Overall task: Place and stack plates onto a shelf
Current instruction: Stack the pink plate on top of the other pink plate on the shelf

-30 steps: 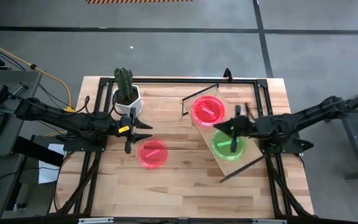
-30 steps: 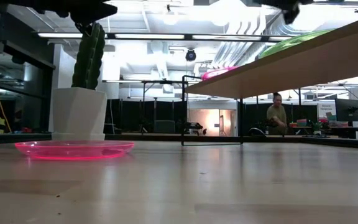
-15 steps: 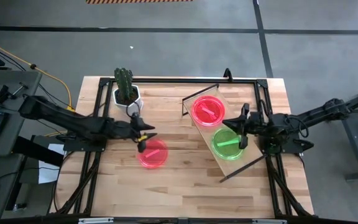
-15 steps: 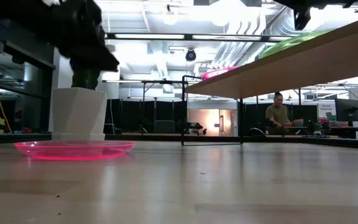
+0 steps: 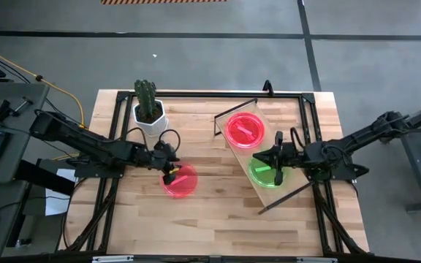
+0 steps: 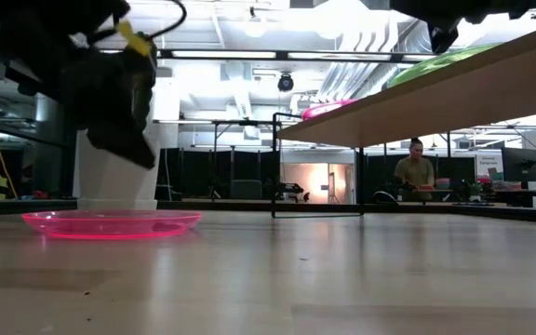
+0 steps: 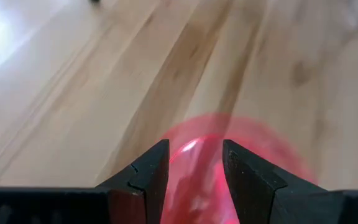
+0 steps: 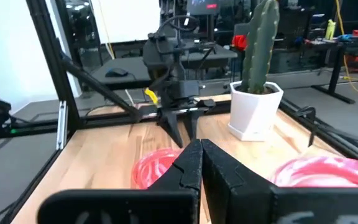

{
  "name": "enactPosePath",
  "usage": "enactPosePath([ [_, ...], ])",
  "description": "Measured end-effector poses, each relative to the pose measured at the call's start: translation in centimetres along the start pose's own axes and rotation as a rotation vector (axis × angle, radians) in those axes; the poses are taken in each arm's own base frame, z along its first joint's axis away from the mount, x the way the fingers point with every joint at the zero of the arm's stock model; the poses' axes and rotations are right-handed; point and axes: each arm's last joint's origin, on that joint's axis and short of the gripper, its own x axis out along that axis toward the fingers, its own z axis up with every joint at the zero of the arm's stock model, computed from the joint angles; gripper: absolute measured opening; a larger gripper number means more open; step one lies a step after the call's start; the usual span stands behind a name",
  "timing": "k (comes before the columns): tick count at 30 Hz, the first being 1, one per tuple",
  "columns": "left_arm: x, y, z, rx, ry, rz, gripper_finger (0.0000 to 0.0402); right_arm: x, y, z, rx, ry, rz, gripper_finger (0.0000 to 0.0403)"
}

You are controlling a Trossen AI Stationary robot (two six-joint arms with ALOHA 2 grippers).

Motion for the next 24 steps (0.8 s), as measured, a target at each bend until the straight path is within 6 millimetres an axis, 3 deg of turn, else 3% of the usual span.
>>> enactPosePath([
  [8,1.0,1.7,-0.7,-0.020,0.103,0.123,0.0140,0.8,0.5,-0.6,-0.019,0.018,0.005,0.0000],
  [24,4.5,3.3,-0.9,-0.088,0.218,0.042,0.0140,0.8,0.5,-0.5,-0.012,0.008,0.003,0.0000],
])
